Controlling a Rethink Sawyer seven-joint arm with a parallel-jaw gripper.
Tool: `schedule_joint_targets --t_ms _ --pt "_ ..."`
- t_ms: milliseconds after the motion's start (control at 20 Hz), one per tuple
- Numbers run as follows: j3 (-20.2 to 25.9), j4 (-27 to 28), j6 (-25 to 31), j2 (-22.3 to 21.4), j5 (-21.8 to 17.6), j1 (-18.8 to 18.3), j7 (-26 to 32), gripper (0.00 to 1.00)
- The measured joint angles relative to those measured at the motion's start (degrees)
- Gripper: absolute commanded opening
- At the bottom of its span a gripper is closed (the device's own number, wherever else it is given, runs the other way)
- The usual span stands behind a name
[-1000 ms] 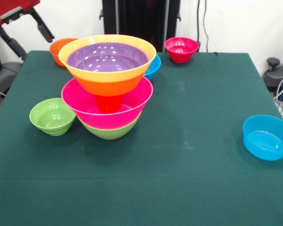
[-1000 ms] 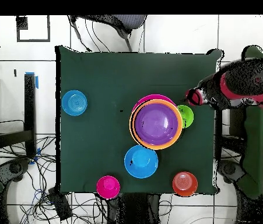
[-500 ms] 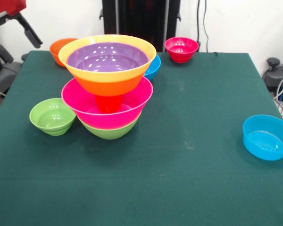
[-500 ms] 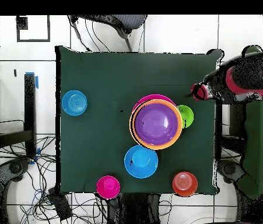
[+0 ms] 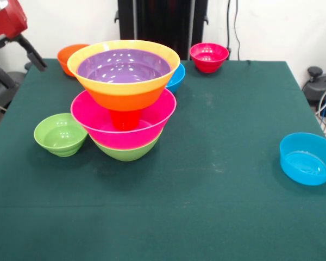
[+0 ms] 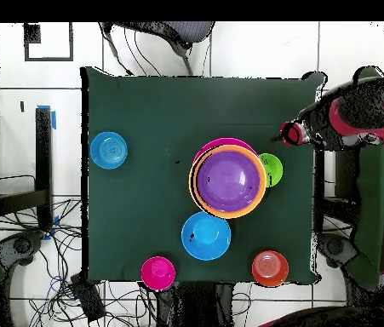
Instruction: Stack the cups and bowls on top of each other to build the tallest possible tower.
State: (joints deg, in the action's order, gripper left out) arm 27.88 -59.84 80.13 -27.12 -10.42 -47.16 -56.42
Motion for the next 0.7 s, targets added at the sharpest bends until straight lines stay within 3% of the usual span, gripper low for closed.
schedule_joint_targets --t_ms 700 --pt "0.0 2.3 0.0 5.7 -1.6 -0.7 0.0 1.0"
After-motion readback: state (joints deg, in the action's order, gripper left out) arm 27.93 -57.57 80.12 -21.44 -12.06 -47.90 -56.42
